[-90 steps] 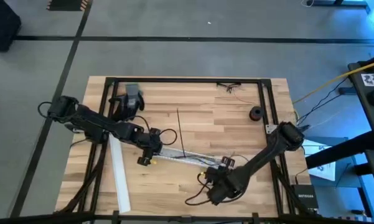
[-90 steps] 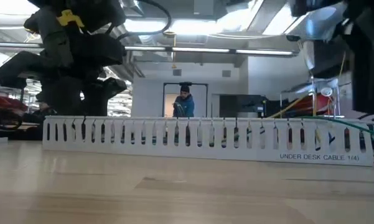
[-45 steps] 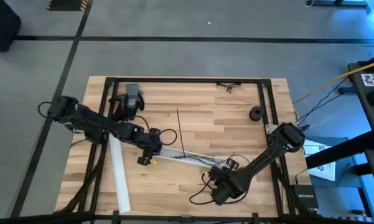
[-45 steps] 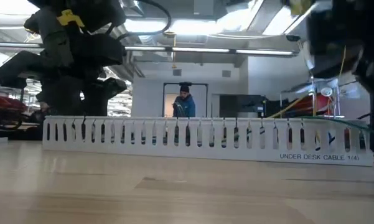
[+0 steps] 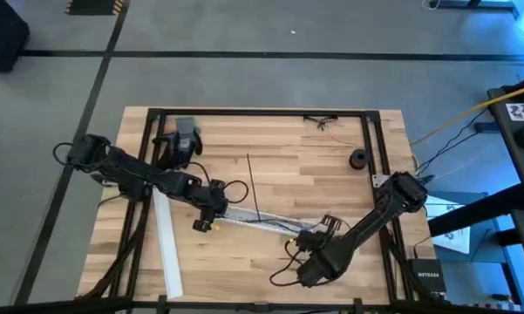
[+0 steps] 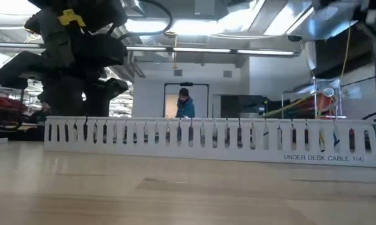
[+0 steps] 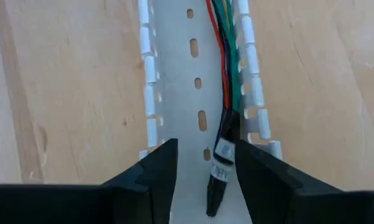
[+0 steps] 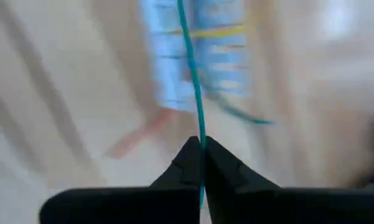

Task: Ziptie cables
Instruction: Put the zip tied cable wires into the white cable duct

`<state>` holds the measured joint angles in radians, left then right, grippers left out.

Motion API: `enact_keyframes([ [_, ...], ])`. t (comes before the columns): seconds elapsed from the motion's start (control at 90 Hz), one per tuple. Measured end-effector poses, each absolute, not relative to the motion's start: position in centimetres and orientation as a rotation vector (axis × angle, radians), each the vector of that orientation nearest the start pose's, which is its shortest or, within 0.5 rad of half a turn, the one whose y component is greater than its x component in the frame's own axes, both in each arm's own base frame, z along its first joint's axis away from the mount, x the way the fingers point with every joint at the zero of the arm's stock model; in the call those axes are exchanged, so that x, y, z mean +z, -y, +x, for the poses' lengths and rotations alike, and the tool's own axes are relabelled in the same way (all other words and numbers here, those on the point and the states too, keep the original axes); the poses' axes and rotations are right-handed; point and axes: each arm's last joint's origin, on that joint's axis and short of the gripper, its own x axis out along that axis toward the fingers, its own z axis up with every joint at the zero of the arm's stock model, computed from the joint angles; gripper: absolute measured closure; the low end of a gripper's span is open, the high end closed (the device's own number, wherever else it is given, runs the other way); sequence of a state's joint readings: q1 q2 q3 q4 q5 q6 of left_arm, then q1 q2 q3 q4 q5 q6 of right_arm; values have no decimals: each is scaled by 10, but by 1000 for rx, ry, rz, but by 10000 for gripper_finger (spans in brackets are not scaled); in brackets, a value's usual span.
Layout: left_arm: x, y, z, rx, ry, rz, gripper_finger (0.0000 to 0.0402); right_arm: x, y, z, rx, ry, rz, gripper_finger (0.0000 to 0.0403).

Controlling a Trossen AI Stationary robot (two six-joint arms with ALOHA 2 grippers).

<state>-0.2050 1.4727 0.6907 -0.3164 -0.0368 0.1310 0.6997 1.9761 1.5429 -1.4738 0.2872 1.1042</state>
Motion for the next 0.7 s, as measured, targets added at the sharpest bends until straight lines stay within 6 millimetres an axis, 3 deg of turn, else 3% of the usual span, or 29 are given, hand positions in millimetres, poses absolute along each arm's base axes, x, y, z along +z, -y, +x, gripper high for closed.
enact_keyframes([
  [0.167,150,51,249,-222,-1082,248,247,191,-199,264,-648,-1551,-121,401],
  [0.322,150,51,249,-221,-1083,248,247,153,-200,265,-531,-1550,11,400],
  [0.433,150,51,249,-220,-1085,248,247,138,-199,257,-498,-1615,61,400],
  [0.556,150,51,249,-220,-1085,248,247,141,-198,251,-516,-1675,35,395],
  [0.7,150,51,249,-220,-1085,247,247,165,-198,251,-578,-1732,-39,348],
])
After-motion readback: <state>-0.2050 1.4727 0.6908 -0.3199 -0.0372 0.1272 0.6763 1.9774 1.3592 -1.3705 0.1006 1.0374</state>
